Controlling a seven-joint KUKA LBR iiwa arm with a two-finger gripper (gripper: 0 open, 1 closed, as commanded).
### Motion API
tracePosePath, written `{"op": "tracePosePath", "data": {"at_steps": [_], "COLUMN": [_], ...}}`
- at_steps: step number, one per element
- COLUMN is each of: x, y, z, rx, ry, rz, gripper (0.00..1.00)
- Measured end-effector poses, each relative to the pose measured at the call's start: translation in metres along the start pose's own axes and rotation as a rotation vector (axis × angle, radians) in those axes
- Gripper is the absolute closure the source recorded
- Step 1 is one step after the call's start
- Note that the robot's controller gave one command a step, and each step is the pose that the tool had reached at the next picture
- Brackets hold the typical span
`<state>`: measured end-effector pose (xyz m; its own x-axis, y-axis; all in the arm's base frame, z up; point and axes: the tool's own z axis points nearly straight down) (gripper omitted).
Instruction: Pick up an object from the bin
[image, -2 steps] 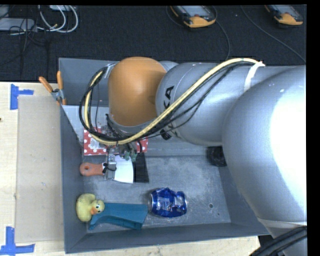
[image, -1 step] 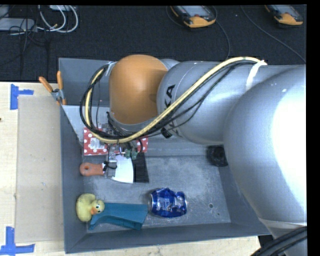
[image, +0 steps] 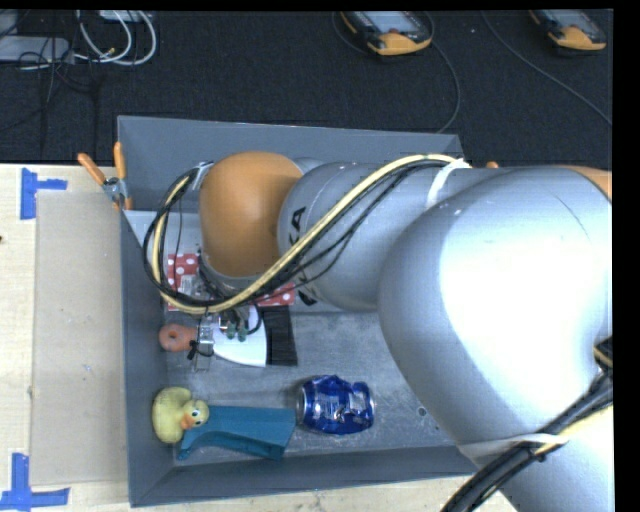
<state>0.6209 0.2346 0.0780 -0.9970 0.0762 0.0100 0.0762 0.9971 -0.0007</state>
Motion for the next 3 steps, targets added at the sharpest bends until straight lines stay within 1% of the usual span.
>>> {"op": "tracePosePath", "data": {"at_steps": [1, 2, 3], "x": [0.002, 0.018, 0.006], "y": [0.005, -0.025, -0.008], "z": [-0.024, -0.020, 0.000], "rx": [0.000, 0.003, 0.003], "ry": [-0.002, 0.004, 0.008], "rz": [0.136, 0.216, 0.283], "gripper": [0.00, 0.00, 0.00]}}
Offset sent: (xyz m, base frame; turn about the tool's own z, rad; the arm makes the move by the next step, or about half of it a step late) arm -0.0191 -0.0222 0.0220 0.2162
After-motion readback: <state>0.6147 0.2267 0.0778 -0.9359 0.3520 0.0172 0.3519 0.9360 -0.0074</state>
